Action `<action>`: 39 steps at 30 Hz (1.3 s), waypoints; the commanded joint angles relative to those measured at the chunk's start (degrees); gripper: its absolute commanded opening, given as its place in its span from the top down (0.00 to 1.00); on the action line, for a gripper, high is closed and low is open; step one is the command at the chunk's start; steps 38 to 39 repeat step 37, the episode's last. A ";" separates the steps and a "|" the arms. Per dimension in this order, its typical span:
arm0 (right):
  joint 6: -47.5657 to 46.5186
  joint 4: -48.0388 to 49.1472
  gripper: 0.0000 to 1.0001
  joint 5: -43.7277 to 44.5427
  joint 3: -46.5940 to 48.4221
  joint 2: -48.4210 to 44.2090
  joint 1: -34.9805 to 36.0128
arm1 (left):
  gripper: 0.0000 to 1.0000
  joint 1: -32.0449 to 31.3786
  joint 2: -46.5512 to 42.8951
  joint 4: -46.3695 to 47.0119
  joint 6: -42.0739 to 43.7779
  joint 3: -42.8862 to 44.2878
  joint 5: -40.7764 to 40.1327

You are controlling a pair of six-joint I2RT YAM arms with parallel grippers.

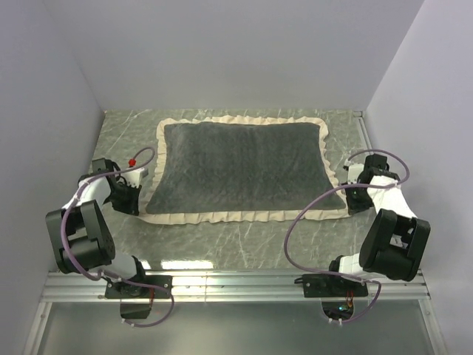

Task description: Put the pillow into the pillowcase

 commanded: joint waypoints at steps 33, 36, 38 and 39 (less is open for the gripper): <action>18.24 -3.22 0.00 -11.86 11.98 -19.79 18.78 | 0.01 -13.80 -8.06 4.88 -27.06 18.82 11.37; 18.50 -2.87 0.00 -11.86 11.18 -20.94 18.87 | 0.01 -14.59 -9.55 6.12 -26.80 17.67 11.01; 18.68 -2.52 0.00 -11.86 11.00 -21.29 18.96 | 0.01 -14.68 -10.00 7.17 -26.54 17.67 10.66; 18.68 -2.52 0.00 -11.86 11.00 -21.29 18.96 | 0.01 -14.68 -10.00 7.17 -26.54 17.67 10.66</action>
